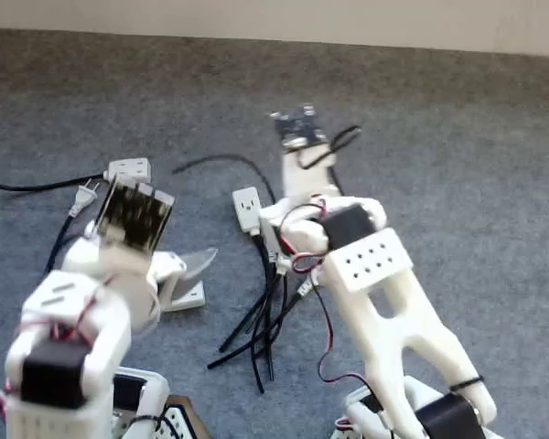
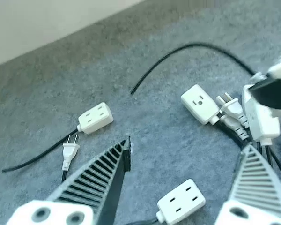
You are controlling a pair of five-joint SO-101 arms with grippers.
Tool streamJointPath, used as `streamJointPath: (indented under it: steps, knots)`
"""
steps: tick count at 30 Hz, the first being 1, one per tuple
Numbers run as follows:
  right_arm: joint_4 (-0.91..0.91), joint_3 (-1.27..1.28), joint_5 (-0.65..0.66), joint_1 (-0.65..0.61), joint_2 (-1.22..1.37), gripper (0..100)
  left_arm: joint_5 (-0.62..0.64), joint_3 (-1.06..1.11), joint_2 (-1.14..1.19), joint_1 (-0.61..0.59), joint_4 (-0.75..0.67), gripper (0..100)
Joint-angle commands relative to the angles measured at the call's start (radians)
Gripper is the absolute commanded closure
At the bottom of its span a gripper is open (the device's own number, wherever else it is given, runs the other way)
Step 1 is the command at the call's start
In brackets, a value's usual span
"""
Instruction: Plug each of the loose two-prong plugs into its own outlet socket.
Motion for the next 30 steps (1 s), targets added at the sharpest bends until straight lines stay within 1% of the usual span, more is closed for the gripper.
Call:
streamJointPath:
  steps: [1, 4, 8, 9, 13, 16, 20, 23, 27, 30]
  knots:
    - [-0.019, -0.09, 0.052, -0.053, -0.005, 99.4, 0.014, 0.087, -0.22, 0.084, -0.002, 65]
    - [-0.056, -0.114, -0.072, -0.051, 0.004, 99.4, 0.014, 0.162, -0.343, 0.142, -0.005, 65]
    - [-0.157, -0.101, -0.25, -0.012, 0.002, 99.4, 0.015, 0.285, -0.424, 0.143, -0.015, 65]
    - [-0.199, -0.081, -0.27, -0.01, -0.007, 99.4, 0.015, 0.309, -0.43, 0.147, -0.034, 65]
    - [-0.315, -0.005, -0.293, -0.051, -0.008, 99.4, 0.017, 0.36, -0.435, 0.142, -0.094, 65]
    - [-0.329, 0.036, -0.313, -0.099, -0.008, 99.4, 0.017, 0.389, -0.435, 0.142, -0.144, 65]
    - [-0.265, 0.033, -0.319, -0.154, -0.008, 99.4, 0.051, 0.447, -0.435, 0.105, -0.226, 65]
    - [-0.237, 0.033, -0.319, -0.163, -0.031, 99.4, 0.051, 0.473, -0.433, 0.056, -0.265, 65]
    - [-0.189, 0.042, -0.321, -0.188, -0.17, 99.4, 0.051, 0.53, -0.433, 0.038, -0.33, 65]
    - [-0.139, 0.045, -0.311, -0.211, -0.272, 99.4, 0.051, 0.561, -0.433, 0.038, -0.353, 65]
